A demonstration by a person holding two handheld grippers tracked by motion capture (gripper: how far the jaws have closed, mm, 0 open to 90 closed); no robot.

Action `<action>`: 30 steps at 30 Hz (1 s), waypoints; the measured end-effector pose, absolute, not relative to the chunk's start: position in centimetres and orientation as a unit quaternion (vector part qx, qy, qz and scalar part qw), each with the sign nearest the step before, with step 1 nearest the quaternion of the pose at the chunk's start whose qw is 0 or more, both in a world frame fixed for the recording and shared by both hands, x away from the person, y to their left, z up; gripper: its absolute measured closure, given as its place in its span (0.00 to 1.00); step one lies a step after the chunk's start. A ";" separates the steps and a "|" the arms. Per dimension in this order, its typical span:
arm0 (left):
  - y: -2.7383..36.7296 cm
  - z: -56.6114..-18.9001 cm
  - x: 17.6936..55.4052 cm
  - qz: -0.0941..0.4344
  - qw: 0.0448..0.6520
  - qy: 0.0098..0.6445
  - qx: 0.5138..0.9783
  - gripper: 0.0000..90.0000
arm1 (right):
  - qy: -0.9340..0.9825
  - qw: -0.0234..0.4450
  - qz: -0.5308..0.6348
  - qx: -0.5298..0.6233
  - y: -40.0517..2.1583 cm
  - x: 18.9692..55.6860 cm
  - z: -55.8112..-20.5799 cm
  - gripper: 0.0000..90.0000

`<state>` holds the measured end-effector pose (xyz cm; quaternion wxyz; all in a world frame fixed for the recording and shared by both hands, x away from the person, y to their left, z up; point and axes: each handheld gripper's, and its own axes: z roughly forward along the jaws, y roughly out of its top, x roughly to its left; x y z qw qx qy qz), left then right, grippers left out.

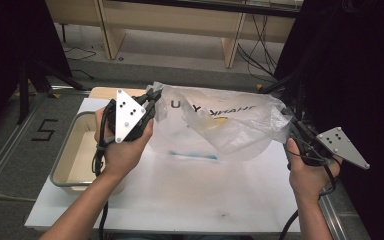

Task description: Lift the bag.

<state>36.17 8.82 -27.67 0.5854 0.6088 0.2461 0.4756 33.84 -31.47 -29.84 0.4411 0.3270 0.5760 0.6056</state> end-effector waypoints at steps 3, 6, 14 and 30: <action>8.7 -28.3 36.7 0.469 0.580 0.253 0.616 0.99 | 0.581 0.438 0.601 0.330 -31.4 34.1 -30.1 1.00; 8.7 -29.0 37.4 0.465 0.574 0.261 0.622 0.99 | 0.586 0.435 0.596 0.334 -31.3 34.5 -30.5 1.00; 8.4 -30.0 39.2 0.460 0.558 0.277 0.633 0.99 | 0.595 0.433 0.583 0.346 -31.1 35.7 -31.5 1.00; 7.2 -32.4 42.1 0.459 0.518 0.294 0.660 0.98 | 0.618 0.419 0.555 0.367 -30.3 38.0 -34.0 1.00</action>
